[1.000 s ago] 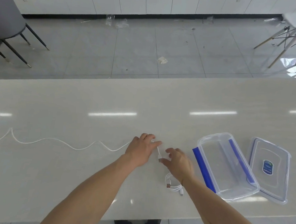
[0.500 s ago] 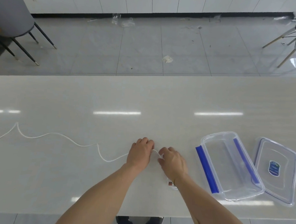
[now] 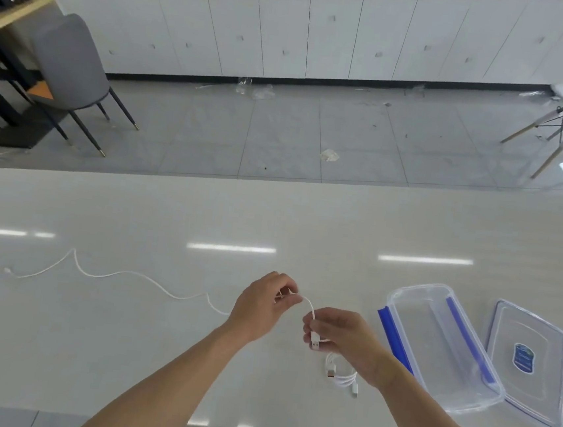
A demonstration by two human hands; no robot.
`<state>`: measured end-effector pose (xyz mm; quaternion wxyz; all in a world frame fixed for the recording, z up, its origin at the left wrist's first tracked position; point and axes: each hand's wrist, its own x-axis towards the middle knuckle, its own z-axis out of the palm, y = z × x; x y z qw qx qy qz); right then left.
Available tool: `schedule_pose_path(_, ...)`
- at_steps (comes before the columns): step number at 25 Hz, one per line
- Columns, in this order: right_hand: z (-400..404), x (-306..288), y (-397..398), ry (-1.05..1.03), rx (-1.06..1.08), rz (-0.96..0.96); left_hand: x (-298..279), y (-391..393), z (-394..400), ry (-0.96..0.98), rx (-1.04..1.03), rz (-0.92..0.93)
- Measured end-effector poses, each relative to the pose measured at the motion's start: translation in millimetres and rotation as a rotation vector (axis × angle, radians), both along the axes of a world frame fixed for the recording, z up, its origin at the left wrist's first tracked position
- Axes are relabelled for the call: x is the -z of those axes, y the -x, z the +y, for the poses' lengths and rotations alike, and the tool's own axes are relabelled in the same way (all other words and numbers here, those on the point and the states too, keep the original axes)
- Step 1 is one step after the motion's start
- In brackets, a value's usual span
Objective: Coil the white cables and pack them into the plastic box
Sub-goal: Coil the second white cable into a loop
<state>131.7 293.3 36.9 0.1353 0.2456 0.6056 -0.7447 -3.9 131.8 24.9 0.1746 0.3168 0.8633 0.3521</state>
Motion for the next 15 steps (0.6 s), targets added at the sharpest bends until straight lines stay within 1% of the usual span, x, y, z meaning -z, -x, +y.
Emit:
schedule_pose_path(3,-10.0,-24.4,-8.9,0.257,-0.014,0.110,-20.2,4.7,-14.6,-0.111,0.017,-0.098)
schedule_pose_path(6,-29.0,-45.1,-5.2,0.405,-0.033,0.164,-36.4,6.1,-25.8,-0.212,0.019,-0.233)
schedule_pose_path(8,-40.2,-56.6,4.1,0.412,-0.049,0.194,-45.9,9.7,-31.3,-0.269,0.030,-0.288)
schedule_pose_path(10,-48.8,-66.2,15.9,0.363,-0.022,0.216,-53.4,17.2,-38.8,-0.299,0.036,-0.299)
schedule_pose_path(12,-53.7,-73.2,26.2,0.307,0.017,0.233,-58.3,26.2,-47.1,-0.305,0.044,-0.294)
schedule_pose_path(15,-62.1,-81.6,39.3,0.290,-0.002,0.255,-67.3,35.4,-57.9,-0.310,0.055,-0.321)
